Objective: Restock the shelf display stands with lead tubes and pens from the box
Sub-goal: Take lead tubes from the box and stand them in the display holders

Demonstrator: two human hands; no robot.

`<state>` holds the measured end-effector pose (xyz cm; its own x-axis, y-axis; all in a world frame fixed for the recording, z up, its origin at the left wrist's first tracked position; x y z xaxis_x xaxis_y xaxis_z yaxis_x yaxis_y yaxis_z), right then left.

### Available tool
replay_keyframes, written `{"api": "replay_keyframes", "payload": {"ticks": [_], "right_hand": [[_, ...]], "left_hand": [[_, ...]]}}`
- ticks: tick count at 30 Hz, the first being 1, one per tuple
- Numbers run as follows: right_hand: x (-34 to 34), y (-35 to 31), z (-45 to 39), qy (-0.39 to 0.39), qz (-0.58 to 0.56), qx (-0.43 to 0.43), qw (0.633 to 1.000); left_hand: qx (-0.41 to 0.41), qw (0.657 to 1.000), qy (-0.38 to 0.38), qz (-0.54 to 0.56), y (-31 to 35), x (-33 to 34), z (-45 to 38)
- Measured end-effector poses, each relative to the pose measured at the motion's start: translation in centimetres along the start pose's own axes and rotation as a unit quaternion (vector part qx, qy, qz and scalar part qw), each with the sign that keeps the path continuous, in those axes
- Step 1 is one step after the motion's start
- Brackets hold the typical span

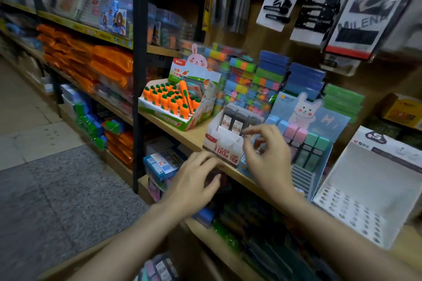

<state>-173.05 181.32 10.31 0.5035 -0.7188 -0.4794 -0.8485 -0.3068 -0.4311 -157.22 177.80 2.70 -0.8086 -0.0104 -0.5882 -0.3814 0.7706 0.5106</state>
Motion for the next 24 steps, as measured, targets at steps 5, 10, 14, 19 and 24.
{"api": "replay_keyframes", "payload": {"ticks": [5,10,14,19,24], "right_hand": [[5.3,-2.0,13.2,-0.144,-0.174,0.078,0.971],[12.7,0.5,26.3,-0.426,-0.132,0.281,0.85],[15.5,2.9,34.3,-0.583,-0.015,0.309,0.751],[17.0,5.8,39.4,-0.617,0.058,0.336,0.709],[19.6,6.0,42.3,-0.63,0.071,0.321,0.704]], "left_hand": [[-0.285,0.915,-0.286,0.013,-3.7,-0.9,9.0],[-0.627,0.729,-0.247,0.122,-6.9,0.3,24.0],[-0.756,0.645,0.01,0.108,-6.4,4.8,33.0],[-0.812,0.584,0.009,0.019,-3.9,9.7,37.2],[-0.779,0.61,-0.125,-0.077,-3.4,13.5,37.3]]}}
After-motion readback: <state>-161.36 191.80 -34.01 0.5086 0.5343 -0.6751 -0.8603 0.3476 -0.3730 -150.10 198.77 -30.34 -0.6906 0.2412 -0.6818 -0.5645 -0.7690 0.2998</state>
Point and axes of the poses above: each hand's wrist, its own z-axis away from the middle knuckle, its own x-axis out of the palm, y = z × x, the point moved 3 cm from there along -z, towards the middle knuckle, and after that the axes turned 5 degrees about z, right-handed, at the moved point
